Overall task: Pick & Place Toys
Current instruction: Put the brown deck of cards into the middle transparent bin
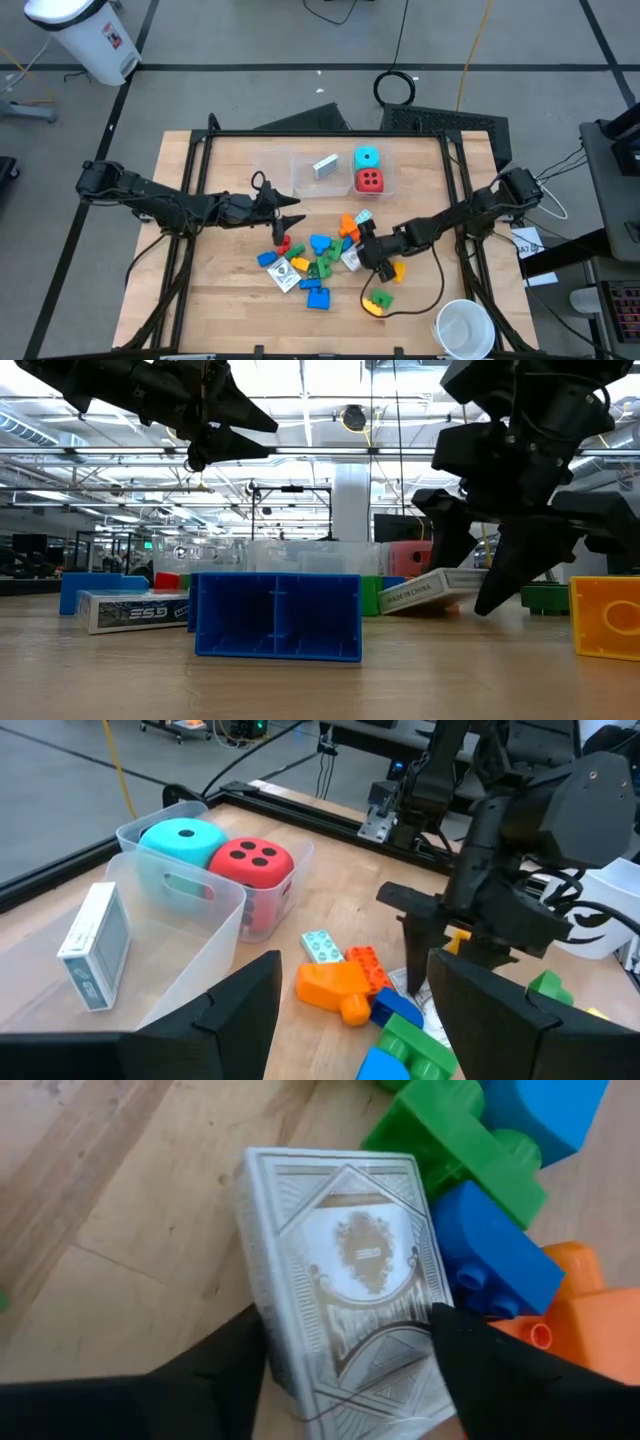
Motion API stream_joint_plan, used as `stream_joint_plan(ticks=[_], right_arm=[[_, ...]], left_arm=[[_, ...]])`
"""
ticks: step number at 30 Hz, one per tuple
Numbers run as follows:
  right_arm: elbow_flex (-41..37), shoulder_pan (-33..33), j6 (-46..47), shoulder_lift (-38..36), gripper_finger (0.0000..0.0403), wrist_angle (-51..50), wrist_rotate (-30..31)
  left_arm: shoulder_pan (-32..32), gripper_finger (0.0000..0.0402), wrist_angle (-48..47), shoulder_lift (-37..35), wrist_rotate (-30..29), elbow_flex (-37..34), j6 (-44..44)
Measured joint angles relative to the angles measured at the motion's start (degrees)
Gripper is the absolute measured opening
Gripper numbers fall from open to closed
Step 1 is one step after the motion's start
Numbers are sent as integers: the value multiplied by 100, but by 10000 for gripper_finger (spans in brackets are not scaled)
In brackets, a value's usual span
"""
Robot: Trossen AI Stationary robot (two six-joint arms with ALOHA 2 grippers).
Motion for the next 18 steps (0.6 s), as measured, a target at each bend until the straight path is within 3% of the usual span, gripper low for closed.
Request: stream_joint_plan(ticks=[8, 18], right_arm=[[-8, 199, 14, -82, 126, 279, 93], [-41, 388, 246, -713, 83, 326, 609]], left_arm=[[0, 257, -5, 0, 0, -1, -8], [0, 257, -2, 0, 0, -1, -6]])
